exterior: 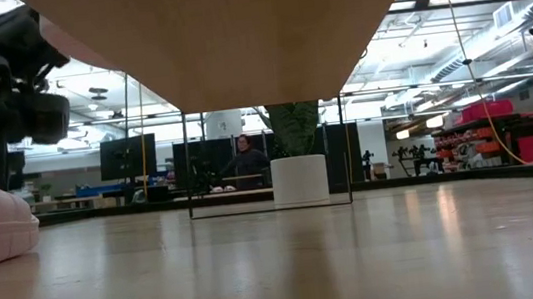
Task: Pick and place slides into the shelf
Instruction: Put the pink slide on the shelf
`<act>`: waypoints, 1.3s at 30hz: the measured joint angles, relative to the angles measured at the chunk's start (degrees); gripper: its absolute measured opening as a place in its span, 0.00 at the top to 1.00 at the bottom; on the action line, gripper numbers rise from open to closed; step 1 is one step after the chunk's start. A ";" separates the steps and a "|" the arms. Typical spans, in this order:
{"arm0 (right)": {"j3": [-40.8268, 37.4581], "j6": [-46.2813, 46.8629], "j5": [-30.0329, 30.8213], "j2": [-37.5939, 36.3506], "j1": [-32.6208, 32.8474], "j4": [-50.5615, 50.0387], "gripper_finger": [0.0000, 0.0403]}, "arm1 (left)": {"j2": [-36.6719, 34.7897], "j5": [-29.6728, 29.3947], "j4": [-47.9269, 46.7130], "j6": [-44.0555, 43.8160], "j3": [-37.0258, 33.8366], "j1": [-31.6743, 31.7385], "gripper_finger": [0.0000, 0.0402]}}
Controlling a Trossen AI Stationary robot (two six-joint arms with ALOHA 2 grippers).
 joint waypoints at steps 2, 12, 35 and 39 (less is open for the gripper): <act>-0.02 0.02 0.04 0.00 1.24 0.00 0.41 | 0.02 1.64 1.97 0.22 -1.33 0.58 0.74; -0.02 -3.44 2.02 0.00 8.58 0.09 0.41 | 0.01 6.67 8.61 0.24 -4.79 2.12 0.70; -0.04 -7.20 18.18 0.02 21.36 14.65 0.41 | 0.68 13.56 11.19 0.45 -4.77 2.10 0.71; -0.04 -6.51 18.21 0.03 21.36 14.73 0.41 | 3.24 13.60 11.30 2.45 -4.77 2.10 0.69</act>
